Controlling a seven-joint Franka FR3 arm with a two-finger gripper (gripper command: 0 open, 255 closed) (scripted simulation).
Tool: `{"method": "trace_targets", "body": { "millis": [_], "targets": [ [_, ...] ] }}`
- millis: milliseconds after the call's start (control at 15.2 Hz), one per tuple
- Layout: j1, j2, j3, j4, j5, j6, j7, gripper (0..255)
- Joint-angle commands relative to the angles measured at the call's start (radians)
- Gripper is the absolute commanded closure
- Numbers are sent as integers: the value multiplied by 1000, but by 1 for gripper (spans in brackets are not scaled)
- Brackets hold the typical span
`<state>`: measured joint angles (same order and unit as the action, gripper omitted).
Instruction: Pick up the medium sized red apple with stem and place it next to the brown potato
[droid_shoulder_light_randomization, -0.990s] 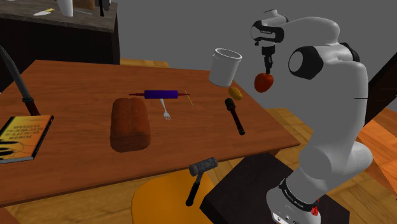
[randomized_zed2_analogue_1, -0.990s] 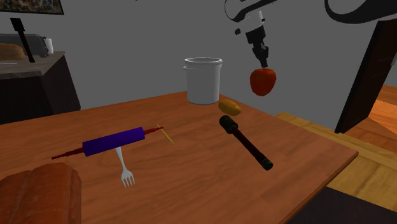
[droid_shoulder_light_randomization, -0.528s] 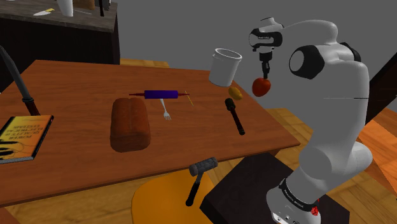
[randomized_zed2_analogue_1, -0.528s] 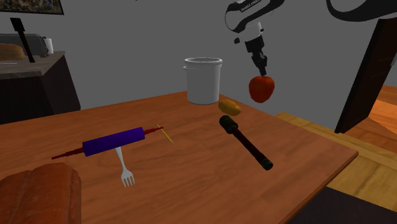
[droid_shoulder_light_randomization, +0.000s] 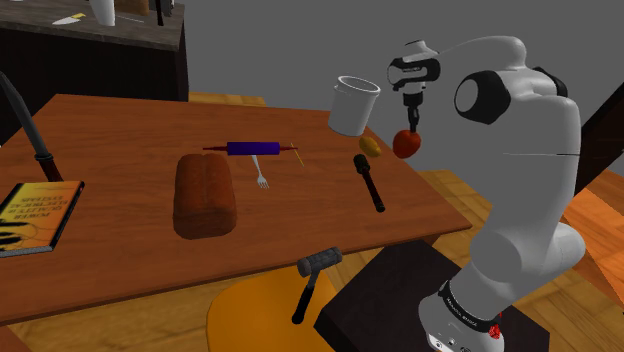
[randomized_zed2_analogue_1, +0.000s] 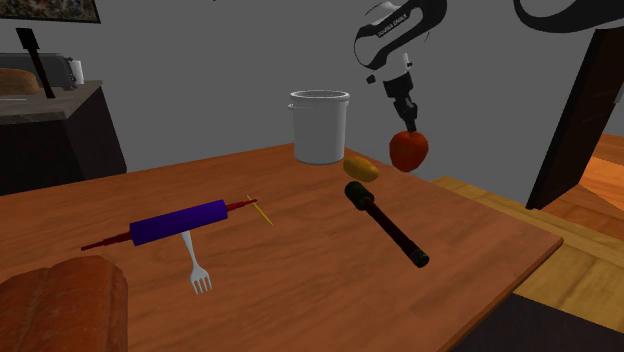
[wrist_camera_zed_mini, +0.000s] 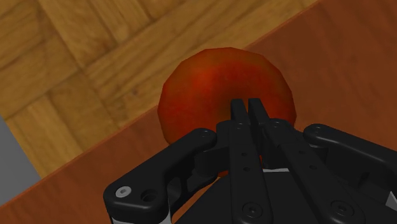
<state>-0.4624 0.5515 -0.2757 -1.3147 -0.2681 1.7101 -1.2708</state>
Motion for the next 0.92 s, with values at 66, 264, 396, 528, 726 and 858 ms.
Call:
{"method": "trace_targets", "body": {
  "millis": [66,264,396,528,726,858],
  "targets": [
    [-1,8,1,-26,0,33,10,255],
    [-1,8,1,-26,0,33,10,255],
    [-1,8,1,-26,0,33,10,255],
    [-1,8,1,-26,0,33,10,255],
    [-1,8,1,-27,0,33,10,0],
    [-1,8,1,-27,0,33,10,0]
  ]
}}
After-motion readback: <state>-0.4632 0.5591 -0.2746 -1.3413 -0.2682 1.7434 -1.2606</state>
